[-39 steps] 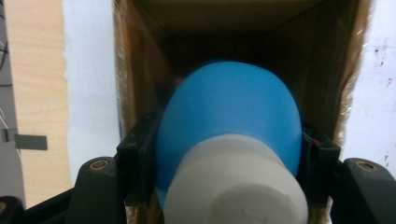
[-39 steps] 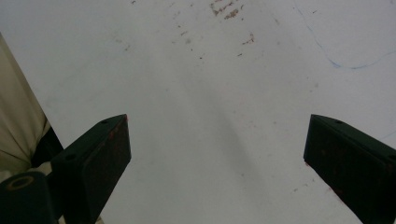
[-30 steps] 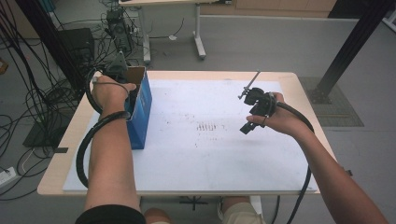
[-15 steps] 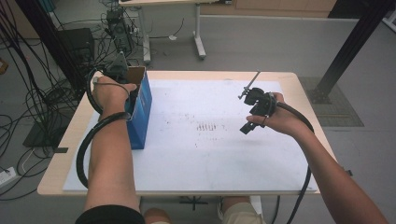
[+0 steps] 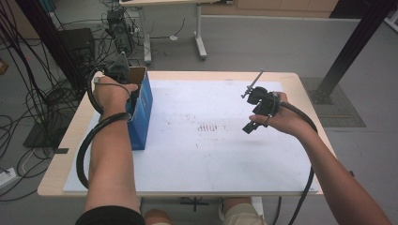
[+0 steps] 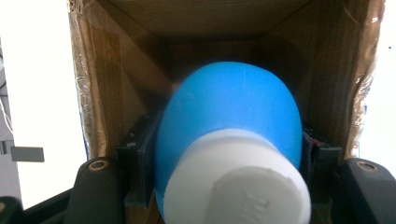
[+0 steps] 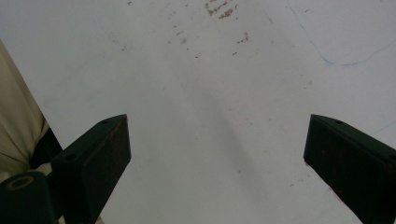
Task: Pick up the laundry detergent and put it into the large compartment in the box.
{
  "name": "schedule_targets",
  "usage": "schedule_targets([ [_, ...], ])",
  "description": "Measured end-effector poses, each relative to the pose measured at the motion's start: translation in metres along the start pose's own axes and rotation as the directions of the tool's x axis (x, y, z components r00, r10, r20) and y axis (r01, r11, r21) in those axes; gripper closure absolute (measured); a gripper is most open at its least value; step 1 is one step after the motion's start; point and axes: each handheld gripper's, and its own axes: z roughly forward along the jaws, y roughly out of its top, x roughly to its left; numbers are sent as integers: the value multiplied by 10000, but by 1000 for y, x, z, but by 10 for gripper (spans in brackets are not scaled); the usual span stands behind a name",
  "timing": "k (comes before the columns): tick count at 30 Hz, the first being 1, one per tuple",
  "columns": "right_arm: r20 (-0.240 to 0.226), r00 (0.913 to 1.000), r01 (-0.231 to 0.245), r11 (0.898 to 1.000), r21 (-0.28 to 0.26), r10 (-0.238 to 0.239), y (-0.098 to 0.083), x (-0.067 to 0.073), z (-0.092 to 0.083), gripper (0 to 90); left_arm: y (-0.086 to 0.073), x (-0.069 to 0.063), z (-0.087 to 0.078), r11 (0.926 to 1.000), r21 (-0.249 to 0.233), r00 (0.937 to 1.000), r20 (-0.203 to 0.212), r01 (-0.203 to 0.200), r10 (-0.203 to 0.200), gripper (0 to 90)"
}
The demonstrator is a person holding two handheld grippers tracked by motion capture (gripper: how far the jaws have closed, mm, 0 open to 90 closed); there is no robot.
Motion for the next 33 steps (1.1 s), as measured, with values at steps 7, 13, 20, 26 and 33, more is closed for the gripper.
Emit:
schedule_targets([
  [7, 7, 10000, -6, 10000, -8, 6, 0, 0, -1, 75, 1, -1, 1, 10000, -22, 10000, -20, 11, -11, 361],
  [13, 30, 10000, -2, 10000, -25, 2, 0, 0, -1, 75, 2, 0, 1, 10000, -8, 10000, -4, 13, -13, 361],
  [20, 34, 10000, 0, 10000, -11, 0, 0, 0, -1, 75, 2, 1, 1, 10000, -49, 10000, 17, 18, -18, 361],
  [26, 50, 10000, -39, 10000, -32, 39, -2, 0, -2, 75, 2, -1, 1, 10000, -39, 10000, -12, -24, 24, 361],
  [33, 80, 9999, -61, 10000, -27, 62, -3, 0, -4, 75, 2, 0, 1, 10000, -46, 10000, 1, 5, -5, 360],
])
